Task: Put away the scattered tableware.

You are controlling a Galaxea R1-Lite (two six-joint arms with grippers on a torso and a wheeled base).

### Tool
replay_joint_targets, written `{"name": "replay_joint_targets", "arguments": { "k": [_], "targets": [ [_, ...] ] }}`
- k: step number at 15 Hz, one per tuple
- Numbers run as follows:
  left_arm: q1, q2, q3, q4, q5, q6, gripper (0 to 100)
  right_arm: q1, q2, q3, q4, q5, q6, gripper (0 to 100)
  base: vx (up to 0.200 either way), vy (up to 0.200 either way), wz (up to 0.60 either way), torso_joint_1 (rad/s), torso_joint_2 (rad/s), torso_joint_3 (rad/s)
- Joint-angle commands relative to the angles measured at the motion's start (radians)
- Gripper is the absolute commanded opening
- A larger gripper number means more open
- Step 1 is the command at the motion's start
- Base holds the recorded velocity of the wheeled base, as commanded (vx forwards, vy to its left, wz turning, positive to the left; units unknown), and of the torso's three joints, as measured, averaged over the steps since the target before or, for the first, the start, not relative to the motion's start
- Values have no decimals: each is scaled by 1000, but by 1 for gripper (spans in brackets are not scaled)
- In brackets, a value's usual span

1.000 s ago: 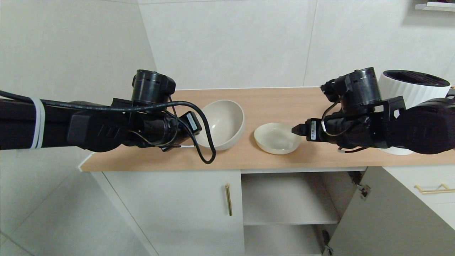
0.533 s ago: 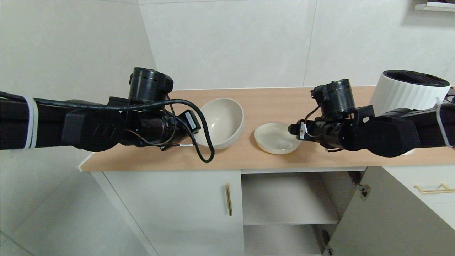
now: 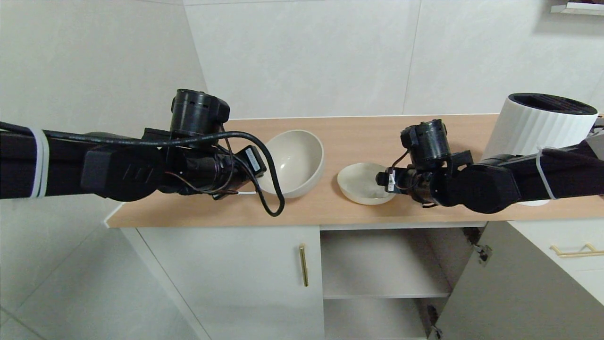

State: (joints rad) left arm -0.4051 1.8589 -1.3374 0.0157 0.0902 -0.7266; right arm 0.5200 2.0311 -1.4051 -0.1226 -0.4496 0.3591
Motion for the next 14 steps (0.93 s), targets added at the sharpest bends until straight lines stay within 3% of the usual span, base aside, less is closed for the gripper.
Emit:
{"name": "replay_joint_targets", "arguments": {
  "k": [1, 2, 14],
  "targets": [
    [0, -1, 1, 0, 0, -1, 0, 0, 5, 0, 0, 0, 0, 100, 0, 0, 0, 0, 0, 0],
    [0, -1, 1, 1, 0, -1, 0, 0, 5, 0, 0, 3, 1, 0, 0, 0, 0, 0, 0, 0],
    [0, -50, 23, 7, -1, -1, 0, 0, -65, 17, 17, 14, 24, 0, 0, 0, 0, 0, 0, 0]
  ]
}}
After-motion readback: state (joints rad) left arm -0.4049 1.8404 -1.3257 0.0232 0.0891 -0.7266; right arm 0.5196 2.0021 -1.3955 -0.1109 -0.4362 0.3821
